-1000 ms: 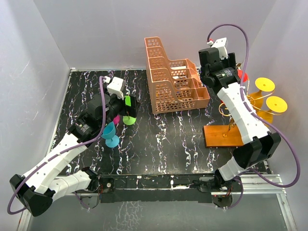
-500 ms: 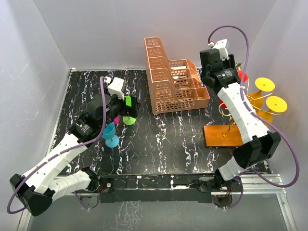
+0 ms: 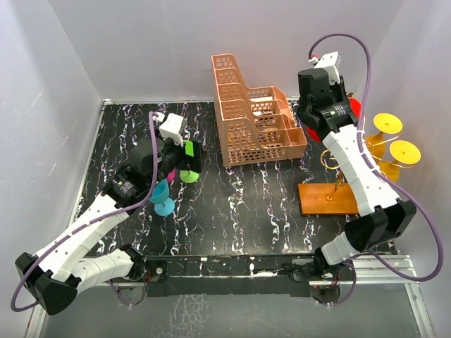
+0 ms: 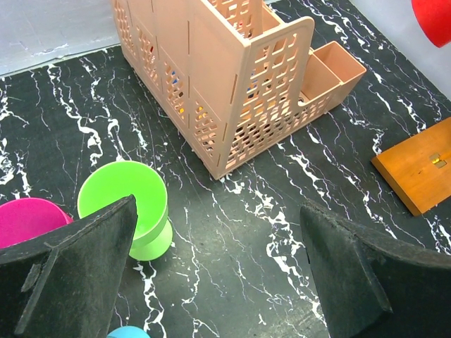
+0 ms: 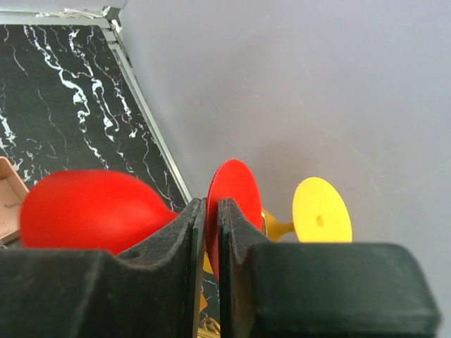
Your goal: Take the wine glass off the wine glass rack
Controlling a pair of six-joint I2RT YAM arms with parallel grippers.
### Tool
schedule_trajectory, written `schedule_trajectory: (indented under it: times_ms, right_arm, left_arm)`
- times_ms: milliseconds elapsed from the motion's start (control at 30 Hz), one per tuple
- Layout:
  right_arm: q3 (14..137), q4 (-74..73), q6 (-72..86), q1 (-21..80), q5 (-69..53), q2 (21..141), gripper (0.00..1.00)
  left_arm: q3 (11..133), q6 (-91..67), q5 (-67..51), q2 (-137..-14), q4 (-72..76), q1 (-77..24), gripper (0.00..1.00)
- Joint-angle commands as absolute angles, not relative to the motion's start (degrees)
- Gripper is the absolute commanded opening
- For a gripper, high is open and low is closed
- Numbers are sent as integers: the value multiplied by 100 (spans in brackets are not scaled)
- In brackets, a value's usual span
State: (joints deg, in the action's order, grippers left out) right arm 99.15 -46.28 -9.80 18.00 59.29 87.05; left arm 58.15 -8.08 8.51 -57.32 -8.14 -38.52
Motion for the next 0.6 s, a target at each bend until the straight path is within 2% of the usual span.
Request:
schedule_trajectory:
  times_ms: [0, 267, 567]
  right_arm:
    - [9937, -4228, -1153, 1778, 6097, 8499, 13]
    - [9782, -3909, -1585, 1784, 6136, 8423, 8]
    - [9832, -3902, -1852, 1770, 6034, 8591, 8]
  left_arm:
    - [5810, -765, 849, -5722, -686, -3907, 97]
    - [5807, -766, 848, -5737, -677, -3953, 97]
    - [5801, -756, 868, -5688, -685, -4016, 97]
